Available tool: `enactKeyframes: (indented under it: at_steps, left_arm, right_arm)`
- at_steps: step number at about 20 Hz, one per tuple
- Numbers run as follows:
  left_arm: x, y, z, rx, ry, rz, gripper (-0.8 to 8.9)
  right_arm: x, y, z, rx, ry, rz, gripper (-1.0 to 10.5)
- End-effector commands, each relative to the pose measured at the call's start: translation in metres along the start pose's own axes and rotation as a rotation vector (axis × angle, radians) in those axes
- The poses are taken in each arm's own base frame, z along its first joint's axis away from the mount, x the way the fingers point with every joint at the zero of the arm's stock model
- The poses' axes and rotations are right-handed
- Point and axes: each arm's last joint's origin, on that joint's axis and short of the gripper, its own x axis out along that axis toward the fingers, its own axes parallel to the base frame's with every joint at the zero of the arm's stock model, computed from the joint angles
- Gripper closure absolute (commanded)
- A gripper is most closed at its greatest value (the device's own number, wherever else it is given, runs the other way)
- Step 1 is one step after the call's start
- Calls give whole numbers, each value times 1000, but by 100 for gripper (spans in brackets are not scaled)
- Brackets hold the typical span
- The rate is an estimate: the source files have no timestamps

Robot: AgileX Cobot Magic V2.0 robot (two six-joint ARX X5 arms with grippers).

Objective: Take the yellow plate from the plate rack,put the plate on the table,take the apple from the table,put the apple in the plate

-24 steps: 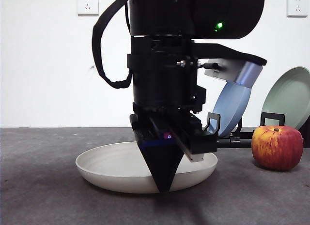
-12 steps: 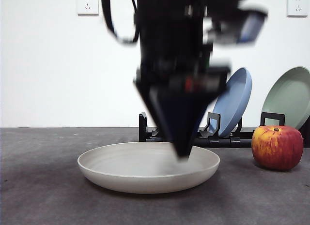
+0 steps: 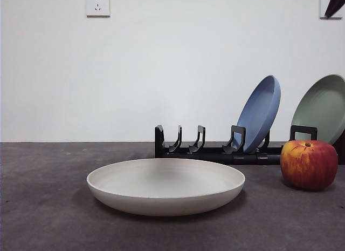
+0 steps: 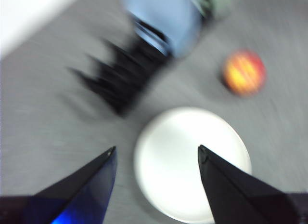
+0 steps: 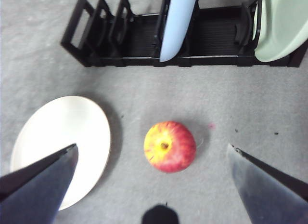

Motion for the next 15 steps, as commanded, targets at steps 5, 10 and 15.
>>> enactKeyframes:
  at_steps: [5, 10, 15]
  left_arm:
    - [-67, 28, -19, -114, -145, 87, 821]
    - [-84, 29, -35, -131, -97, 84, 821]
    - [-88, 29, -38, -131, -90, 79, 821]
  right_arm:
    - [61, 3, 7, -34, 165, -39, 349]
    - [114, 19, 1, -145, 282, -142, 348]
    - [156, 18, -10, -178, 378, -200, 348]
